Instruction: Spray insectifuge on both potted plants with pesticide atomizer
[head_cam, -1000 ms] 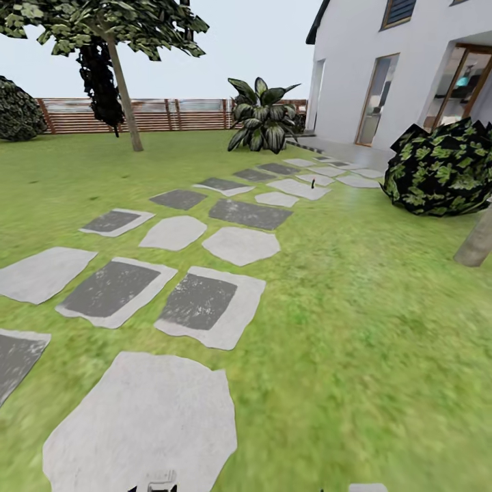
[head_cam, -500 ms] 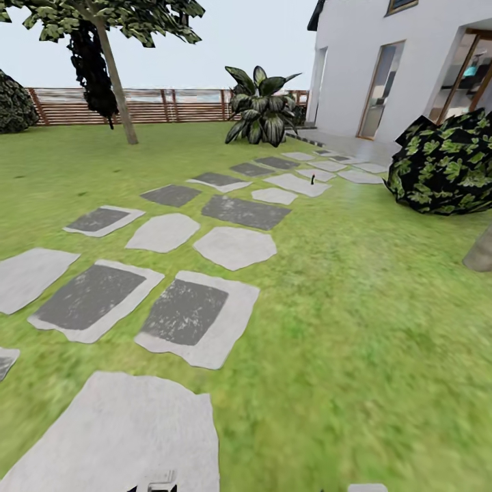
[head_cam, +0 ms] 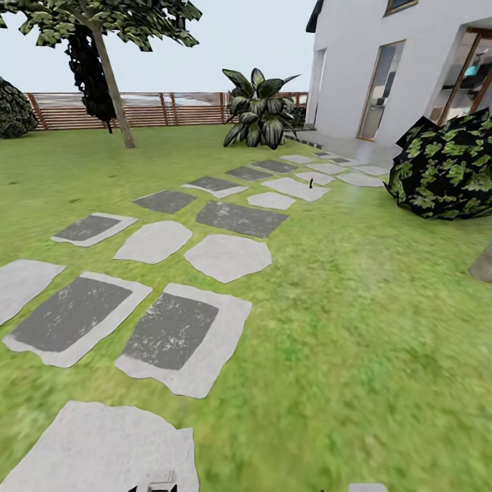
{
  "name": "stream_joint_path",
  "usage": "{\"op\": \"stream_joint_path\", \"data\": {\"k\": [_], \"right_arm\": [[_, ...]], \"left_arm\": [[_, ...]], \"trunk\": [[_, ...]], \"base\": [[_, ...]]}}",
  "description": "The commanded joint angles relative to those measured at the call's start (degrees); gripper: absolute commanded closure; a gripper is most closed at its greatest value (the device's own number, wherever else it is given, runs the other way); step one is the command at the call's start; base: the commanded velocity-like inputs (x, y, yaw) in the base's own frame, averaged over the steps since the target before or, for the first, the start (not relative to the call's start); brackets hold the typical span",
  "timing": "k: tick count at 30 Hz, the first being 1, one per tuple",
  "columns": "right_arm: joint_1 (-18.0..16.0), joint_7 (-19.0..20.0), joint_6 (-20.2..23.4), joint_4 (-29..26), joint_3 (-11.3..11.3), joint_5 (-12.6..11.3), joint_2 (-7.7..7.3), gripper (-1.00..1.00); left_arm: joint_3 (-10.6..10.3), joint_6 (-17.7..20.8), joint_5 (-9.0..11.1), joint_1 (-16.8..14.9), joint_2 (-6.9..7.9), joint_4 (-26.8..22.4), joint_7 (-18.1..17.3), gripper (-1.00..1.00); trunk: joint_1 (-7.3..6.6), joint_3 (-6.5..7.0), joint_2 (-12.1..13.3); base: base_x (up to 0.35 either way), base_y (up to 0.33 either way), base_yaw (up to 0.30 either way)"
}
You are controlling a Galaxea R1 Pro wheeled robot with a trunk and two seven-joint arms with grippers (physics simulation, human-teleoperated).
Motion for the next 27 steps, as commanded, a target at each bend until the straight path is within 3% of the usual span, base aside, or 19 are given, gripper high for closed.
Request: {"op": "stream_joint_path", "data": {"k": [1,27], "right_arm": [[-0.03,0.01,-0.18,0.04,-0.02,0.02,0.01,-1.0],[-0.03,0.01,-0.18,0.04,-0.02,0.02,-0.01,-1.0]], "left_arm": [[0.04,-0.17,0.03,-0.02,-0.01,0.05,-0.04,-1.0],[0.04,-0.17,0.03,0.03,-0.01,0.02,-0.01,-1.0]], "trunk": [[0.03,-0.04,-0.01],[0.03,-0.04,-0.01]], "base": [[0.334,-0.155,0.0],[0.334,-0.155,0.0]]}}
